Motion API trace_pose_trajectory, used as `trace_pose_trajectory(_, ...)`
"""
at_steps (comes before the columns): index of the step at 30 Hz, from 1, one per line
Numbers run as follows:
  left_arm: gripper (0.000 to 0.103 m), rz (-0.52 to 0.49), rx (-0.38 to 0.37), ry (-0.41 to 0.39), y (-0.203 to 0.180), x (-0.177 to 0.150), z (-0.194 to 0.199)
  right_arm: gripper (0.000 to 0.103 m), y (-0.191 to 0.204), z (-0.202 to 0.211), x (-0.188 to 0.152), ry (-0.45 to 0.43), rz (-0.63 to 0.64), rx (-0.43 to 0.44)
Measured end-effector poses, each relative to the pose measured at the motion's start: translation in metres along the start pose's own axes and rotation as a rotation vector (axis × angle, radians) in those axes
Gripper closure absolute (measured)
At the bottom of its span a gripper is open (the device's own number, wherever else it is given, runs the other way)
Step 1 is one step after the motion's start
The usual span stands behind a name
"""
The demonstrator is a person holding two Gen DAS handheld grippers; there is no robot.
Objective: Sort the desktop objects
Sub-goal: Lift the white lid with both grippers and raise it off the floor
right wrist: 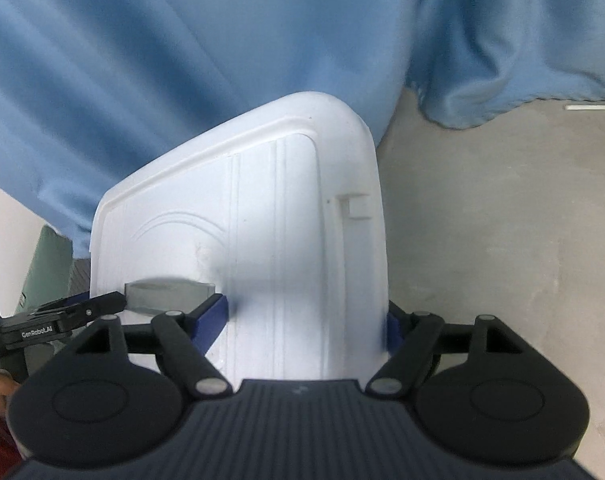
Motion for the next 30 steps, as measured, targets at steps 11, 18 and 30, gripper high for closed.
trace_pose_trajectory(11, 0.005, -0.062, -0.004, -0.052, -0.056, -0.012, 0.046, 0.025, -0.015, 0.058, -0.03, -0.083, -0.011, 0.009)
trace_pose_trajectory(18, 0.005, -0.068, 0.023, -0.082, -0.085, -0.03, 0.077, 0.025, -0.026, 0.082, -0.044, -0.098, 0.012, 0.038)
trace_pose_trajectory(30, 0.005, -0.042, 0.062, -0.132, -0.139, -0.105, 0.126, 0.026, -0.045, 0.12, -0.096, -0.108, 0.066, 0.075)
Point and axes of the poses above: each gripper's, at about its wrist camera, not at the fingertips, and z roughly against the way its jaws point, y to its left, x to its top, the point moved 8 cm from there along -z, roughly the way its jaws point, and after that the axes turned 15 degrees about y, right-handed, at the moved point
